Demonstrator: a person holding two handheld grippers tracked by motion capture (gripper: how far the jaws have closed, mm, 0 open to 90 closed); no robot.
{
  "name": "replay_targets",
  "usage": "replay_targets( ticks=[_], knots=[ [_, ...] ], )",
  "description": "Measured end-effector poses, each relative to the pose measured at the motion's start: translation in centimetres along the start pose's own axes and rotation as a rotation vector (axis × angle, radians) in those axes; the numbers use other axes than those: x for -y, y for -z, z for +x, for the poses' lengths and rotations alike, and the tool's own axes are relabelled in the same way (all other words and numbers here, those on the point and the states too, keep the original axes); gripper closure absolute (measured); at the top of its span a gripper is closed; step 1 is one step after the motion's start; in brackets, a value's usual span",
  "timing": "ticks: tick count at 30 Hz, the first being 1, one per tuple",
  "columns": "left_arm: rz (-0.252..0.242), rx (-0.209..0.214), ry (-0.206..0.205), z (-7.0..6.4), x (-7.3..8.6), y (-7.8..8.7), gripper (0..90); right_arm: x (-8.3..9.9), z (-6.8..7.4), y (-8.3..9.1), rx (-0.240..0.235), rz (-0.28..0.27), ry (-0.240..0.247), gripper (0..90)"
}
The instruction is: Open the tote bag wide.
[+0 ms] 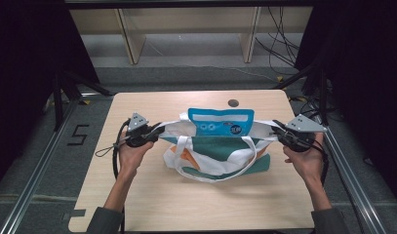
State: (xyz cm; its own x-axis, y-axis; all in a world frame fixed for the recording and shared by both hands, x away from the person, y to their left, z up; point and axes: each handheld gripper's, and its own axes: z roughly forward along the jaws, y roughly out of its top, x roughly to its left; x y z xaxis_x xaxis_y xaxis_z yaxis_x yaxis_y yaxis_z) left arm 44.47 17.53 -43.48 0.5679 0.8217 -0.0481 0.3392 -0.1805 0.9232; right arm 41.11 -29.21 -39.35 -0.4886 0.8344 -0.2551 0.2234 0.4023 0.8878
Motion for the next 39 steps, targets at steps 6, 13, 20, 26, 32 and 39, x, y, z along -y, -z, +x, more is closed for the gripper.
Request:
replay_targets(
  ticks=[6,13,20,26,32,39],
  knots=[
    [0.056,0.012,-0.01,-0.9,1.6,-0.7,80.5,1.1,0.2,-0.2,-0.007,0.04,0.015,83.6],
    [0.131,0.046,-0.035,-1.7,3.4,-2.0,80.6,2.9,0.3,-1.0,-0.026,0.104,-0.03,83.6],
    [0.178,0.05,-0.035,-1.8,4.3,-2.4,80.5,3.9,0.5,-1.6,-0.047,0.132,-0.006,83.6],
    [0.251,0.063,-0.066,-2.2,5.8,-3.6,80.3,5.2,1.2,-2.2,-0.072,0.184,0.0,83.6],
    [0.274,0.068,-0.067,-2.1,6.5,-4.0,80.3,6.6,1.8,-3.2,-0.1,0.255,0.031,83.5],
    [0.307,0.088,-0.086,-2.1,7.0,-4.2,80.0,8.2,1.8,-4.6,-0.17,0.302,0.007,84.4]
  ],
)
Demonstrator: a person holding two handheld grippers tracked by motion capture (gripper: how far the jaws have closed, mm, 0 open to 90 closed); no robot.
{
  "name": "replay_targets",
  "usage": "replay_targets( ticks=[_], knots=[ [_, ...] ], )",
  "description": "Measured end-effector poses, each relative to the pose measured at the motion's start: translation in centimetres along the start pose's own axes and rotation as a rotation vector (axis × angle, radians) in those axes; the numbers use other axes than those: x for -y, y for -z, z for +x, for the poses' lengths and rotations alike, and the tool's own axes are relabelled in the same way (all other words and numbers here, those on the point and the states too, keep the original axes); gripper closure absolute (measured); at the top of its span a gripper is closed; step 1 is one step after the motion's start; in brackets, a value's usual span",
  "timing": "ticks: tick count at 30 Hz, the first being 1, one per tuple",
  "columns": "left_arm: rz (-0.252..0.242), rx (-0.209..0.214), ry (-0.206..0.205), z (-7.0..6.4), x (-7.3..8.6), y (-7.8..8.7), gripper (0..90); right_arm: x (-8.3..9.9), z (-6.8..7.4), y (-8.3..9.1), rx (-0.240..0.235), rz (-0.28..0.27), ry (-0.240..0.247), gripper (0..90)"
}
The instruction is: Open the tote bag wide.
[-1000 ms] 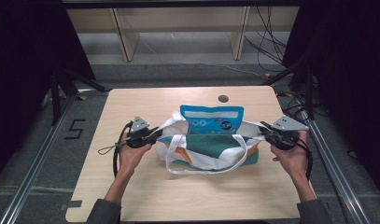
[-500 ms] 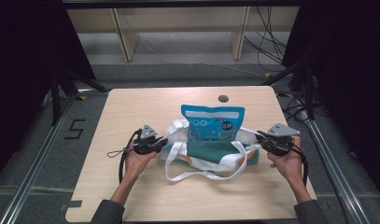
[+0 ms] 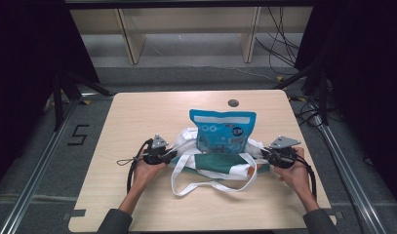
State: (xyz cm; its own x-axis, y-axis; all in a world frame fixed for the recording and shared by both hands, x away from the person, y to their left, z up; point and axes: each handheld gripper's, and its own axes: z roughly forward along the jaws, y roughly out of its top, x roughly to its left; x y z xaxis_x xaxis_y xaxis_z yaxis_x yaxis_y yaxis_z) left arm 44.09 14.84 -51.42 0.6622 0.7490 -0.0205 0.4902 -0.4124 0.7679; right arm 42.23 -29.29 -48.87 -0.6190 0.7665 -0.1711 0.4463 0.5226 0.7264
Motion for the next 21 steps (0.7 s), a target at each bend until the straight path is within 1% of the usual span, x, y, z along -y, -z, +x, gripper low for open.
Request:
replay_targets(
  ticks=[1,2,3,4,5,6,7,8,9,10,11,13,14,15,16,17,18,19,20,21],
  knots=[
    [0.0,0.0,0.0,0.0,0.0,0.0,80.0,0.3,0.0,-0.1,-0.008,0.007,-0.025,84.7],
    [0.004,0.007,0.005,0.0,0.1,0.0,80.0,0.5,-0.2,-0.4,-0.008,-0.006,-0.021,85.5],
    [0.015,0.013,-0.005,0.0,0.0,0.0,80.0,0.7,-0.2,-0.6,-0.013,-0.012,-0.019,85.8],
    [0.015,0.013,-0.005,0.0,0.0,0.0,80.1,0.8,-0.1,-0.7,-0.017,-0.009,-0.031,86.1],
    [0.008,0.009,-0.008,-0.2,0.1,-0.1,80.1,0.8,-0.1,-0.7,-0.017,-0.009,-0.031,86.1],
    [0.015,0.02,-0.017,-0.3,0.1,-0.1,80.2,1.0,-0.3,-0.9,-0.025,-0.021,-0.032,86.2],
    [0.032,0.038,-0.016,-0.4,0.2,0.3,80.0,1.1,-0.3,-0.9,-0.037,-0.027,-0.072,86.2],
    [0.029,0.045,-0.023,-0.6,0.4,0.4,79.9,1.2,-0.5,-0.9,-0.035,-0.035,-0.049,86.2],
    [0.029,0.045,-0.023,-0.6,0.4,0.4,79.9,1.2,-0.5,-0.9,-0.035,-0.035,-0.049,86.2],
    [0.029,0.041,-0.031,-0.9,0.6,0.6,79.9,1.2,-0.5,-0.9,-0.036,-0.037,-0.04,86.2],
    [0.029,0.041,-0.031,-0.9,0.6,0.6,79.9,1.2,-0.5,-0.9,-0.036,-0.037,-0.04,86.2],
    [0.043,0.042,-0.054,-1.1,0.6,0.9,79.8,1.1,-0.4,-0.9,-0.042,-0.033,-0.047,86.1],
    [0.055,0.058,-0.031,-1.5,0.7,1.2,79.6,1.1,-0.4,-0.8,-0.033,-0.034,-0.041,85.8],
    [0.055,0.058,-0.031,-1.5,0.7,1.2,79.3,1.1,-0.4,-0.8,-0.033,-0.034,-0.041,85.8],
    [0.063,0.069,-0.034,-1.6,0.8,1.4,79.3,1.1,-0.3,-0.8,-0.031,-0.036,-0.045,85.6],
    [0.068,0.074,-0.033,-1.8,0.9,1.6,78.6,1.1,-0.4,-0.7,-0.037,-0.035,-0.04,84.1],
    [0.09,0.084,-0.034,-2.1,0.8,2.0,77.7,1.1,-0.3,-0.6,-0.044,-0.036,-0.054,81.4],
    [0.09,0.084,-0.034,-2.1,0.8,2.0,75.2,1.1,-0.3,-0.6,-0.044,-0.036,-0.054,81.4],
    [0.099,0.067,-0.049,-2.3,0.5,2.2,71.0,0.9,-0.6,-0.3,-0.015,-0.033,-0.08,67.5],
    [0.099,0.067,-0.049,-2.3,0.5,2.2,67.7,0.7,-0.7,0.0,-0.001,-0.032,-0.106,64.5]
  ],
)
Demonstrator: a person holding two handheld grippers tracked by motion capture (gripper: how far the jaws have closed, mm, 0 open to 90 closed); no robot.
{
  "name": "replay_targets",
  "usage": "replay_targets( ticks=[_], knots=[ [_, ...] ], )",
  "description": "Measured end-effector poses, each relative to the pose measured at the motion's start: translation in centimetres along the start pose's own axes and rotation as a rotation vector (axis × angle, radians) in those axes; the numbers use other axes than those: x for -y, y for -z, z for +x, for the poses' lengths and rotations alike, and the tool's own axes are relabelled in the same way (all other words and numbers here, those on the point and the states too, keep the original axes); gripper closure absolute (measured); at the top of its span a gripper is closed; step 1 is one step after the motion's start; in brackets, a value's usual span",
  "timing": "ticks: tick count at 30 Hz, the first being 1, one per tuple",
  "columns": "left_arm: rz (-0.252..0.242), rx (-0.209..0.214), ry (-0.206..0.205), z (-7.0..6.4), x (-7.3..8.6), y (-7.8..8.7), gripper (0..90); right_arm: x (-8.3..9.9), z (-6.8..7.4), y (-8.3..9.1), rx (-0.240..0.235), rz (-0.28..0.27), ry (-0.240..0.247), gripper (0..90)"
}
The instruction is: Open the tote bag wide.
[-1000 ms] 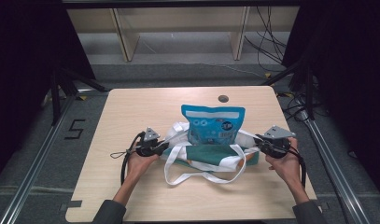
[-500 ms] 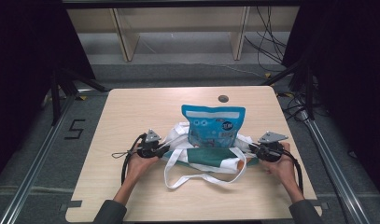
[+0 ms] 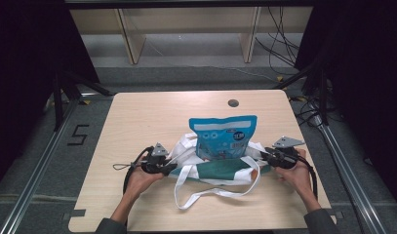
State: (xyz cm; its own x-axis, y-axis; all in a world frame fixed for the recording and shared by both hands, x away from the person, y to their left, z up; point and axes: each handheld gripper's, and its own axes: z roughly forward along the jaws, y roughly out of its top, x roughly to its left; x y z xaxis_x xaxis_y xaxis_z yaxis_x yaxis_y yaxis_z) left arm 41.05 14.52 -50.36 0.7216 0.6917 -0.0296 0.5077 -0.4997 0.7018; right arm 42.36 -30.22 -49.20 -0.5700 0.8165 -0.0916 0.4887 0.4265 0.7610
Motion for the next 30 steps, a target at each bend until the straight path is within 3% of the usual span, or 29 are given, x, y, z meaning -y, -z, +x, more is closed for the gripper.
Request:
replay_targets(
  ticks=[3,4,6,7,8,9,11,12,13,14,15,16,17,18,19,21,23,24,25,26,28,30],
  knots=[
    [0.001,-0.03,-0.065,-0.1,-0.9,0.8,56.0,-1.2,-0.5,1.8,-0.017,-0.083,-0.068,57.5],
    [0.001,-0.03,-0.065,-0.1,-0.9,0.8,49.3,-1.2,-0.5,1.8,-0.017,-0.083,-0.068,57.5],
    [-0.019,-0.04,-0.04,-0.1,-1.5,1.4,45.4,-2.1,-0.3,3.5,-0.04,-0.128,-0.087,53.7],
    [-0.057,-0.03,-0.033,-0.2,-2.0,2.1,43.2,-2.8,0.2,5.0,-0.061,-0.145,-0.095,51.8],
    [-0.057,-0.03,-0.033,-0.2,-2.0,2.1,41.3,-2.8,0.2,5.0,-0.061,-0.145,-0.095,51.8],
    [-0.084,-0.042,-0.057,-0.3,-2.5,2.8,39.7,-3.3,0.4,6.2,-0.082,-0.193,-0.066,50.8],
    [-0.112,-0.051,-0.046,-0.6,-3.1,3.1,38.8,-3.8,1.4,7.0,-0.138,-0.219,-0.07,50.0],
    [-0.112,-0.051,-0.046,-0.6,-3.1,3.1,38.0,-3.8,1.4,7.0,-0.138,-0.219,-0.07,50.0],
    [-0.137,-0.057,-0.052,-0.7,-3.5,3.2,37.6,-4.4,2.5,7.4,-0.182,-0.219,-0.049,48.4],
    [-0.137,-0.057,-0.052,-0.7,-3.5,3.2,37.2,-4.4,2.5,7.4,-0.182,-0.219,-0.049,48.4],
    [-0.147,-0.062,-0.048,-0.7,-3.8,3.1,36.8,-4.9,3.8,7.3,-0.242,-0.216,-0.034,46.9],
    [-0.147,-0.062,-0.048,-0.7,-3.8,3.1,37.4,-4.9,3.8,7.3,-0.242,-0.216,-0.034,46.9],
    [-0.154,-0.069,-0.025,-0.8,-3.9,2.9,37.4,-5.2,4.2,7.0,-0.263,-0.221,-0.004,45.9],
    [-0.158,-0.068,-0.037,-0.7,-4.0,2.8,37.6,-5.2,4.8,6.8,-0.289,-0.198,0.001,44.9],
    [-0.173,-0.073,-0.021,-0.9,-4.3,2.4,39.4,-5.3,5.4,5.9,-0.295,-0.187,0.034,43.3],
    [-0.187,-0.05,-0.032,-1.3,-4.8,1.8,40.7,-5.1,5.8,5.1,-0.301,-0.147,0.036,42.3],
    [-0.184,-0.04,-0.056,-1.6,-5.5,1.2,44.3,-4.9,6.0,4.5,-0.324,-0.11,0.046,48.1],
    [-0.18,-0.063,-0.077,-1.8,-5.9,0.8,45.3,-4.8,6.3,4.6,-0.333,-0.087,0.046,52.2],
    [-0.193,-0.064,-0.089,-1.8,-6.3,0.6,52.7,-4.6,6.3,4.5,-0.334,-0.092,0.082,60.7],
    [-0.208,-0.056,-0.087,-1.6,-6.7,0.5,60.5,-4.6,6.2,4.7,-0.338,-0.075,0.117,66.1],
    [-0.219,-0.053,-0.075,-1.3,-6.9,0.4,70.1,-4.4,6.3,4.9,-0.334,-0.059,0.133,70.1],
    [-0.259,-0.063,-0.05,-0.6,-7.1,0.3,73.3,-4.2,6.5,5.5,-0.342,-0.014,0.156,76.9]
  ],
)
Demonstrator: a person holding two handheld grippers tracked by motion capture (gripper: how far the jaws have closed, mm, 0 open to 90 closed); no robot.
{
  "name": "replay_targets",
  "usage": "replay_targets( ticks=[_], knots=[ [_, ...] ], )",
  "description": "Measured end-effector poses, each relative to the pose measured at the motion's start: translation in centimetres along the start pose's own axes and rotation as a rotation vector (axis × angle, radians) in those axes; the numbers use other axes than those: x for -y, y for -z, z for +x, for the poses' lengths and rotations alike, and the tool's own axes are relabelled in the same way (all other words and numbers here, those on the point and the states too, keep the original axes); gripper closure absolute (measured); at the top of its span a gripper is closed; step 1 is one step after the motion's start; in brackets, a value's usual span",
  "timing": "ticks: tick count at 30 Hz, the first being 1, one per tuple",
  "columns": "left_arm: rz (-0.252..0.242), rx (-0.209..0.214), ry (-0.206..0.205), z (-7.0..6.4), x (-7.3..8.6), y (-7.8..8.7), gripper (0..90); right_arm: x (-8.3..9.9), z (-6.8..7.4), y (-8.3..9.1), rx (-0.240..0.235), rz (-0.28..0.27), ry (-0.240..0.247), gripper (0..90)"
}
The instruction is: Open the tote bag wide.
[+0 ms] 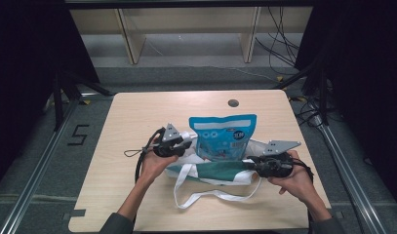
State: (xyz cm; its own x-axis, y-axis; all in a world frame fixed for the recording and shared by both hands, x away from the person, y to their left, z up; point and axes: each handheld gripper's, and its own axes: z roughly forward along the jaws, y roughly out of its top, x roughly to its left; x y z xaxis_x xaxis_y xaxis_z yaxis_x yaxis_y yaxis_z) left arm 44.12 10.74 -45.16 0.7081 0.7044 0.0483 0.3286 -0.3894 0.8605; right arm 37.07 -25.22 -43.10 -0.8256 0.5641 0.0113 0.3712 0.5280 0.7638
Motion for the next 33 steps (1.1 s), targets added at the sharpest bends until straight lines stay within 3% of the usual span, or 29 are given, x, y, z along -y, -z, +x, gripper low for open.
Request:
replay_targets(
  ticks=[1,2,3,4,5,6,7,8,10,11,14,19,20,21,22,23,25,27,28,29,30,31,32,33],
  knots=[
    [-0.027,-0.019,0.024,0.2,0.0,-0.2,75.3,0.0,0.0,0.1,0.0,-0.002,0.029,79.2],
    [-0.024,-0.027,0.028,0.6,0.0,-0.5,76.2,0.1,0.3,0.4,-0.012,0.013,0.031,80.4],
    [-0.011,-0.035,0.011,1.1,-0.1,-0.8,77.7,0.3,0.9,0.6,-0.056,0.025,0.039,81.9],
    [0.001,-0.054,0.023,1.6,0.0,-1.3,77.9,0.6,1.2,0.5,-0.072,0.034,0.056,82.0],
    [0.033,-0.033,0.071,2.6,0.5,-2.4,78.0,0.9,1.6,0.5,-0.076,0.049,0.047,82.1],
    [0.033,-0.033,0.071,2.6,0.5,-2.4,78.1,0.9,1.6,0.5,-0.076,0.049,0.047,82.1],
    [0.051,-0.021,0.096,3.0,0.8,-3.0,78.0,2.0,2.4,0.1,-0.074,0.089,0.055,82.5],
    [0.037,-0.001,0.147,3.2,1.2,-3.7,78.0,2.0,2.4,0.1,-0.074,0.089,0.055,82.5],
    [0.066,0.03,0.177,3.8,1.9,-4.5,77.8,3.5,3.1,-0.8,-0.085,0.141,0.057,82.8],
    [0.109,0.042,0.161,3.9,2.5,-5.3,77.7,4.6,3.8,-2.0,-0.077,0.168,0.062,83.0],
    [0.149,0.032,0.165,3.7,3.2,-6.2,77.6,4.9,4.3,-2.5,-0.054,0.168,0.072,83.1],
    [0.135,0.01,0.163,3.6,3.2,-6.1,75.3,5.1,4.3,-2.6,-0.048,0.155,0.077,82.7],
    [0.13,0.011,0.181,3.6,3.1,-5.9,73.8,5.1,4.3,-2.6,-0.05,0.154,0.069,82.0],
    [0.125,0.006,0.195,3.6,2.9,-5.5,68.0,5.0,4.0,-2.5,-0.067,0.148,0.046,74.3],
    [0.116,-0.001,0.204,3.6,2.5,-5.0,64.5,4.8,3.9,-2.3,-0.087,0.151,0.046,74.3],
    [0.079,0.011,0.213,3.3,1.6,-3.9,61.7,4.6,3.9,-2.1,-0.098,0.127,0.043,57.3],
    [0.052,-0.002,0.193,2.9,0.6,-2.5,58.8,3.8,4.0,-1.3,-0.102,0.077,0.029,49.4],
    [0.031,-0.006,0.199,2.6,0.1,-1.9,57.0,2.8,3.8,0.0,-0.091,0.002,0.03,47.7],
    [0.035,0.001,0.152,2.0,-0.4,-0.4,57.1,2.4,3.7,0.9,-0.079,-0.032,0.004,46.2],
    [0.049,0.01,0.136,1.6,-0.5,0.2,56.6,2.1,3.6,1.8,-0.069,-0.079,-0.012,44.4],
    [0.049,0.01,0.136,1.6,-0.5,0.2,55.8,2.1,3.6,1.8,-0.069,-0.079,-0.012,44.4],
    [0.047,0.013,0.128,0.9,-0.3,1.3,55.6,1.5,3.1,3.2,-0.021,-0.165,-0.053,42.9],
    [0.047,0.013,0.128,0.9,-0.3,1.3,54.8,1.5,3.1,3.2,-0.021,-0.165,-0.053,42.9],
    [0.063,0.052,0.14,0.2,0.2,2.1,53.6,1.2,2.4,4.1,0.052,-0.214,-0.063,43.9]
  ],
)
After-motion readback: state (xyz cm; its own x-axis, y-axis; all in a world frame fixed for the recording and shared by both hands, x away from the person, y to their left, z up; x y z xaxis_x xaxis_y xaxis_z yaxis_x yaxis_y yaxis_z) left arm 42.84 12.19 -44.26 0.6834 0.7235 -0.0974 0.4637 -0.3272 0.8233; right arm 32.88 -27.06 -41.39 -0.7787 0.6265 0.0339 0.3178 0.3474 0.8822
